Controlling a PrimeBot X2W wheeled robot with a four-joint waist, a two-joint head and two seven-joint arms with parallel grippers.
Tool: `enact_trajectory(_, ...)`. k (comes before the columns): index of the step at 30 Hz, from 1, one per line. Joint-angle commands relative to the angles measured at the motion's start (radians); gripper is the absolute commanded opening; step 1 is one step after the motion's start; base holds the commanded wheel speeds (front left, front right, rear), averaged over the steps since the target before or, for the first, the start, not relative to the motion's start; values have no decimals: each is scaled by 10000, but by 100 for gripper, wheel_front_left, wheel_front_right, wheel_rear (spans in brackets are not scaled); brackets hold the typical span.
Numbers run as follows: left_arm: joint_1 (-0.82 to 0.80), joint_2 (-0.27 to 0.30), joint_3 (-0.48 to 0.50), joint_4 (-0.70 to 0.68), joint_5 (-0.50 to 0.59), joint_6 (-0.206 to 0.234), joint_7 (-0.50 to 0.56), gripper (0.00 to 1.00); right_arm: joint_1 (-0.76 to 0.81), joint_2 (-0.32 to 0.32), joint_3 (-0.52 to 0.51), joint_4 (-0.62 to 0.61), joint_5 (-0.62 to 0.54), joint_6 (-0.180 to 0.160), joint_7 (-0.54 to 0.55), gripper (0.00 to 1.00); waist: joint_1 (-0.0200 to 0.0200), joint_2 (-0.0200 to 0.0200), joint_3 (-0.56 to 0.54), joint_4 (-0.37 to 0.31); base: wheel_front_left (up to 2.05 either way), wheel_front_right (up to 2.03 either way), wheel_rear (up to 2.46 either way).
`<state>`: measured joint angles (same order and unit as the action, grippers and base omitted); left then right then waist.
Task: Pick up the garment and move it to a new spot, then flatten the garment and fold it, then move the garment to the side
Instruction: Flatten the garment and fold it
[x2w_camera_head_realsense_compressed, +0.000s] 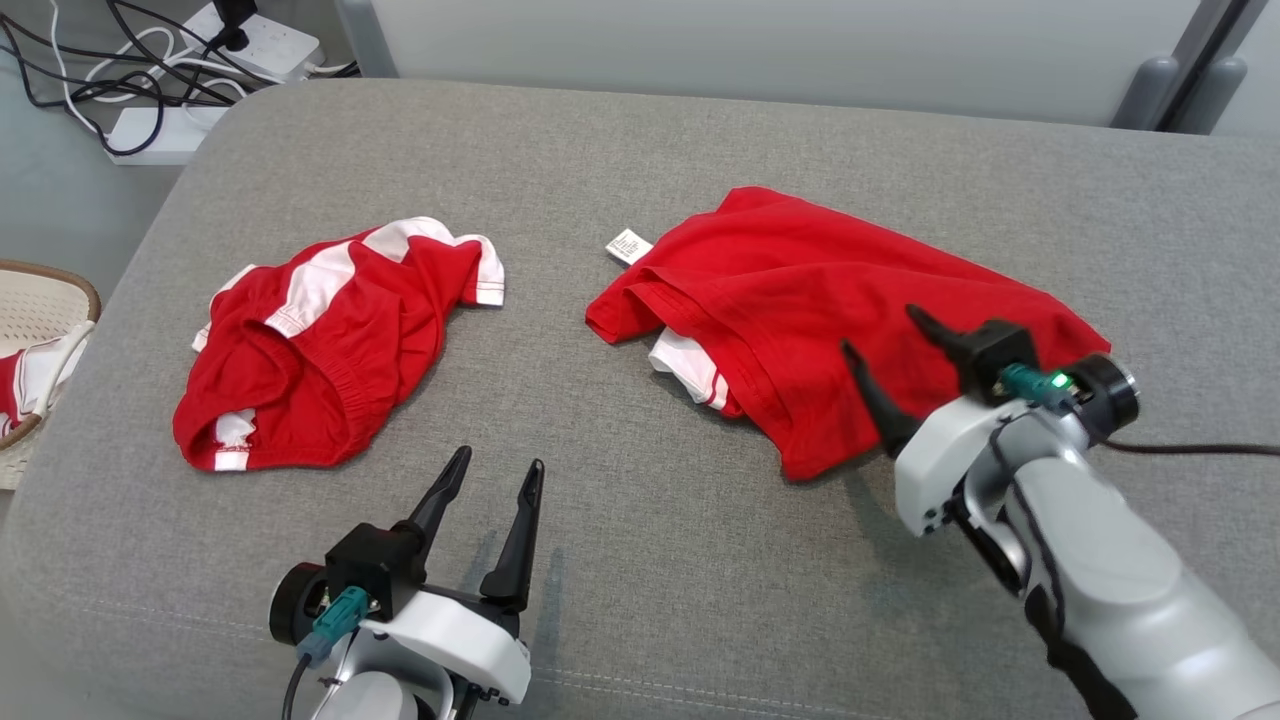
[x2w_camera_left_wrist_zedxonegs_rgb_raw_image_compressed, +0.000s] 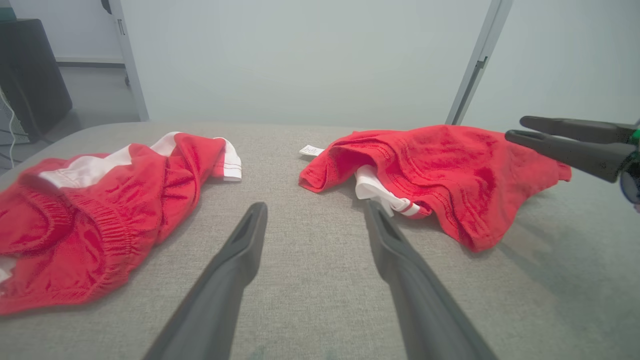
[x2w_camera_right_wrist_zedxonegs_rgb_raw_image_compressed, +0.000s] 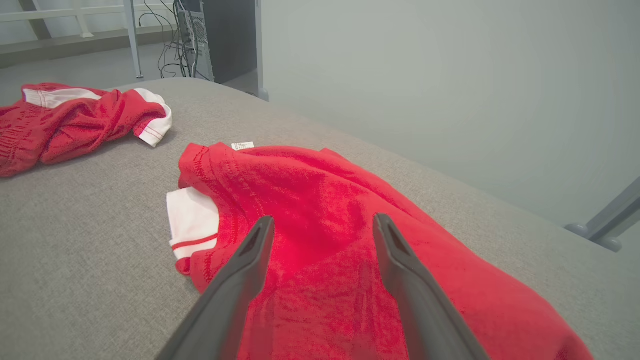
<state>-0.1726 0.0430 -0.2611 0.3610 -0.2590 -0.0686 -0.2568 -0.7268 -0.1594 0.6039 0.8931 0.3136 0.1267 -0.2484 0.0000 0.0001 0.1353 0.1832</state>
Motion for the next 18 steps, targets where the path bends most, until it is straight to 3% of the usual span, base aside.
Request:
enact_trajectory(1,-422,72,252,-268,-99,-21,-49,100,168,154,236,-199,125,40,-132,100,0,-1,5,-20,0,0,0)
enact_trajectory(8,-435,72,-11,-221,-214,-3,-49,100,-95,146,1498,414,5,40,-126,100,0,-1,245,11,0,0,0)
enact_trajectory(15,-567,72,-165,-114,-370,22,-49,100,-1051,185,1800,1691,-872,40,168,100,0,-1,488,466,0,0,0)
enact_trajectory(16,-577,72,-169,-111,-390,31,-49,100,-1110,212,1817,1844,-910,40,206,72,0,-1,513,533,0,0,0)
enact_trajectory(17,-580,72,-170,-107,-417,36,-49,100,-1168,228,1836,2002,-938,40,266,23,0,-1,533,593,0,0,0)
enact_trajectory(18,-577,72,-173,-106,-433,39,-49,100,-1216,245,1832,2152,-917,40,329,0,0,-1,548,638,0,0,0)
